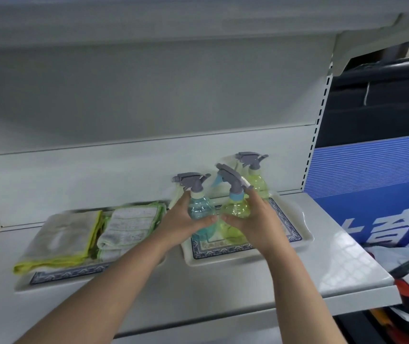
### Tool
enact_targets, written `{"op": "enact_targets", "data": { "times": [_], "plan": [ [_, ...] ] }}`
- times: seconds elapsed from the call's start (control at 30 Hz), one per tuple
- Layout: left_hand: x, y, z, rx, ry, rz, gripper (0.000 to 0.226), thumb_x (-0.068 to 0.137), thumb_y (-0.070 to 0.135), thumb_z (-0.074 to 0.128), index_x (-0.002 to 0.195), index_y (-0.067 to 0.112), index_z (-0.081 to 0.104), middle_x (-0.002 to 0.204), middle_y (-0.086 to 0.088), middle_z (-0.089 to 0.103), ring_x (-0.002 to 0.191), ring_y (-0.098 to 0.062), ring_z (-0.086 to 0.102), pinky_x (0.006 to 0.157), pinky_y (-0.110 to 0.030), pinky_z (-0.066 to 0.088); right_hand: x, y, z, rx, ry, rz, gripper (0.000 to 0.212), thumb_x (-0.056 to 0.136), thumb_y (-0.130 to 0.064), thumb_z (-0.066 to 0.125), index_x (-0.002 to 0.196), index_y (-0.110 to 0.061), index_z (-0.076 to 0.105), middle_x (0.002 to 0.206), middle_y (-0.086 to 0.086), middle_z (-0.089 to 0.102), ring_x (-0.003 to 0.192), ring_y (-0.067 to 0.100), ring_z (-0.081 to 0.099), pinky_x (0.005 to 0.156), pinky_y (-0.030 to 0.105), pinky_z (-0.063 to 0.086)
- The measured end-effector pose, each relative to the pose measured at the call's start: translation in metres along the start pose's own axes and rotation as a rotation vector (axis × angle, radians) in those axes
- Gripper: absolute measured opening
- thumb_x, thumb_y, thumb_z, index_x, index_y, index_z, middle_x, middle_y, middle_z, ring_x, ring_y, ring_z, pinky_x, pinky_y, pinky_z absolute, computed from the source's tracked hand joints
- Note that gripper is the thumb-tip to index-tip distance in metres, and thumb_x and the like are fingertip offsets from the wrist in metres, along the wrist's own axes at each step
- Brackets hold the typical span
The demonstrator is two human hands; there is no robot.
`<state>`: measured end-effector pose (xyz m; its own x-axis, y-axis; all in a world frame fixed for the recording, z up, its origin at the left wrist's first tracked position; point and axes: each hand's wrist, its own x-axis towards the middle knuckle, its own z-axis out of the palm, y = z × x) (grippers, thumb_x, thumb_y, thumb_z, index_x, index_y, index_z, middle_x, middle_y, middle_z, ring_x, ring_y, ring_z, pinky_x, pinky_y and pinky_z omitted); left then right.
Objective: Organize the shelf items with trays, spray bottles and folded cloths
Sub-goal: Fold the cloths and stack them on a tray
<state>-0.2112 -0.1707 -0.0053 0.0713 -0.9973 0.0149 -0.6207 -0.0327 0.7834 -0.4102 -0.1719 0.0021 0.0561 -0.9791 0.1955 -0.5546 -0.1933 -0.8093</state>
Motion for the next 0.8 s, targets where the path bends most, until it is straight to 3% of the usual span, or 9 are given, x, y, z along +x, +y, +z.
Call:
{"op": "enact_targets", "data": {
  "times": [0.07,0.2,0.37,0.5,0.63,0.73,0.8],
  "plan": [
    [-0.001,0.005,-0.002,0.006,-0.024,0.002,0.071,0.082,0.041,0.078,0.139,0.034,0.037,0.112,0.027,0.044,0.116,-0.006,0.044,0.091,-0.02,0.033,0.003,0.005,-0.009,0.022,-0.043,-0.003,0.071,0.077,-0.039,0.082,0.137,-0.03,0.047,0.123,-0.005,0.056,0.118,0.017,0.053,0.083,0.026,0.035],
    [-0.004,0.005,-0.006,-0.042,-0.085,0.0,0.09,0.082,0.04,0.079,0.154,0.025,0.028,0.134,0.009,0.038,0.116,-0.006,0.036,0.096,-0.022,0.03,0.013,0.012,-0.019,0.013,-0.139,-0.006,0.068,0.076,-0.039,0.083,0.135,-0.029,0.052,0.13,-0.009,0.052,0.119,0.012,0.051,0.088,0.027,0.038],
    [-0.007,-0.002,-0.01,-0.094,-0.124,-0.031,0.105,0.077,0.043,0.081,0.157,0.033,0.013,0.16,0.006,0.028,0.142,-0.017,0.034,0.11,-0.033,0.03,0.021,0.016,-0.024,0.013,-0.182,-0.015,0.069,0.077,-0.042,0.081,0.139,-0.038,0.051,0.135,-0.006,0.057,0.128,0.015,0.051,0.098,0.03,0.041],
    [-0.014,-0.005,-0.006,-0.156,-0.101,0.014,0.102,0.079,0.037,0.082,0.157,0.034,0.015,0.151,0.011,0.036,0.129,-0.008,0.041,0.1,-0.024,0.032,0.017,0.014,-0.035,-0.099,-0.177,0.01,0.082,0.08,-0.04,0.078,0.15,-0.035,0.037,0.144,-0.008,0.05,0.133,0.011,0.048,0.099,0.028,0.039],
    [-0.015,-0.008,0.0,-0.222,-0.015,0.051,0.101,0.076,0.037,0.084,0.154,0.041,0.019,0.145,0.013,0.041,0.121,-0.002,0.044,0.1,-0.024,0.038,0.026,0.016,-0.056,-0.074,-0.055,0.056,0.064,0.091,-0.025,0.064,0.15,-0.023,0.04,0.146,0.0,0.051,0.129,0.018,0.052,0.106,0.043,0.044],
    [-0.019,-0.009,0.009,-0.238,0.082,0.066,0.106,0.073,0.038,0.086,0.155,0.039,0.018,0.141,0.014,0.041,0.123,0.0,0.04,0.102,-0.024,0.036,0.048,0.017,-0.059,-0.058,0.034,0.107,0.062,0.094,-0.026,0.06,0.151,-0.018,0.037,0.148,0.006,0.048,0.131,0.024,0.048,0.106,0.044,0.043],
    [-0.024,-0.011,0.016,-0.206,0.153,0.077,0.11,0.07,0.043,0.087,0.155,0.039,0.018,0.145,0.011,0.043,0.123,-0.001,0.04,0.104,-0.029,0.037,0.061,0.018,-0.053,0.013,-0.007,0.136,0.067,0.093,-0.029,0.062,0.152,-0.018,0.034,0.151,0.007,0.044,0.133,0.025,0.047,0.107,0.044,0.042]
  ]
}}
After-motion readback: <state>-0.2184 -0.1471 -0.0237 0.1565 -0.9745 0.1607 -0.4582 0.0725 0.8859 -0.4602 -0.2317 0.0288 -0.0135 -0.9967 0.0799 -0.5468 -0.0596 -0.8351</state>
